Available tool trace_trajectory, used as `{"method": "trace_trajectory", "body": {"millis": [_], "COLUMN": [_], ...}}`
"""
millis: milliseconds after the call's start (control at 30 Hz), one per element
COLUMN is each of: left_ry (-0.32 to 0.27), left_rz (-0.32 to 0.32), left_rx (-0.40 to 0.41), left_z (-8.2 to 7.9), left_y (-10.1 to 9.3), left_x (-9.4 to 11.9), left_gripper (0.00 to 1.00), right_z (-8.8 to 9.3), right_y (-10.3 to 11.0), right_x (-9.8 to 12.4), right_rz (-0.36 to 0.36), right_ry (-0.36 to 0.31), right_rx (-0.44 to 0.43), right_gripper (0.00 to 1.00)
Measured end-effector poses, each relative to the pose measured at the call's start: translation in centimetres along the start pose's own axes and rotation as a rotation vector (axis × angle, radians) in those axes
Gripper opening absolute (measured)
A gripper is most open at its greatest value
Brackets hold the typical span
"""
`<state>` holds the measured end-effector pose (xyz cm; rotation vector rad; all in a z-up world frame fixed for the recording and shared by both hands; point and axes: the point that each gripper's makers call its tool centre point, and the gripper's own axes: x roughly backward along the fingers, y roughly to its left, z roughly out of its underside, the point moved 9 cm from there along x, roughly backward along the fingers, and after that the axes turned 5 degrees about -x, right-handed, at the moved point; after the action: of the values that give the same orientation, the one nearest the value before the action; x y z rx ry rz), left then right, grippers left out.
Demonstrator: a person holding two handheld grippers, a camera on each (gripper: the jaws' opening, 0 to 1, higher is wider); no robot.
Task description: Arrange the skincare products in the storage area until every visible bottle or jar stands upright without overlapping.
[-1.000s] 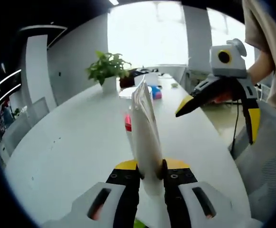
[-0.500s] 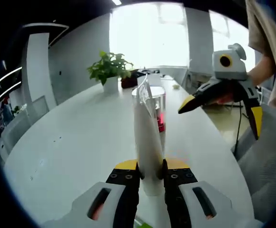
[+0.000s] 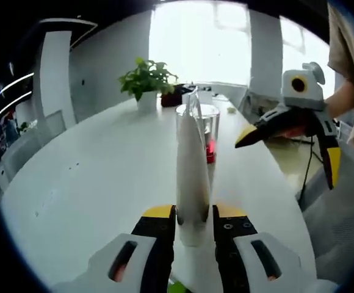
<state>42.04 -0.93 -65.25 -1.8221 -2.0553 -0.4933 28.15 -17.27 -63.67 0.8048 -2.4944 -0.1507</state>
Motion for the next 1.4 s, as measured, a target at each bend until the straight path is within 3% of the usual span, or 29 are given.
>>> {"method": "trace_trajectory", "body": {"millis": [167, 333, 600, 800, 1033, 1400], "left_ry": [0.003, 0.009, 0.017, 0.027, -0.011, -0.018], "left_rz": [-0.038, -0.097, -0.189, -0.271, -0.388, -0.531], "left_rx": [0.056, 0.128, 0.224, 0.292, 0.417, 0.531], "left_z": [0.1, 0.4, 1.8, 2.9, 3.7, 5.7], "left_y": [-0.1, -0.8, -2.5, -4.5, -7.1, -11.3], "left_x": [0.9, 2.4, 5.1, 7.5, 10.9, 15.6], "left_gripper": [0.30, 0.40, 0.58, 0.70, 0.80, 0.89], "right_z": [0.1, 1.6, 1.9, 1.9, 1.4, 1.5], "right_y": [0.2, 0.7, 1.5, 1.9, 2.5, 3.1], "right_x": [-0.1, -0.8, -0.6, -0.3, 0.1, 1.0], "right_rz": [-0.006, -0.024, -0.046, -0.049, -0.052, -0.054], "right_ry": [0.003, 0.082, 0.086, 0.095, 0.076, 0.065], "right_rx": [0.011, 0.064, 0.057, 0.077, 0.080, 0.086], "right_gripper": [0.99, 0.99, 0.99, 0.99, 0.99, 0.99]}}
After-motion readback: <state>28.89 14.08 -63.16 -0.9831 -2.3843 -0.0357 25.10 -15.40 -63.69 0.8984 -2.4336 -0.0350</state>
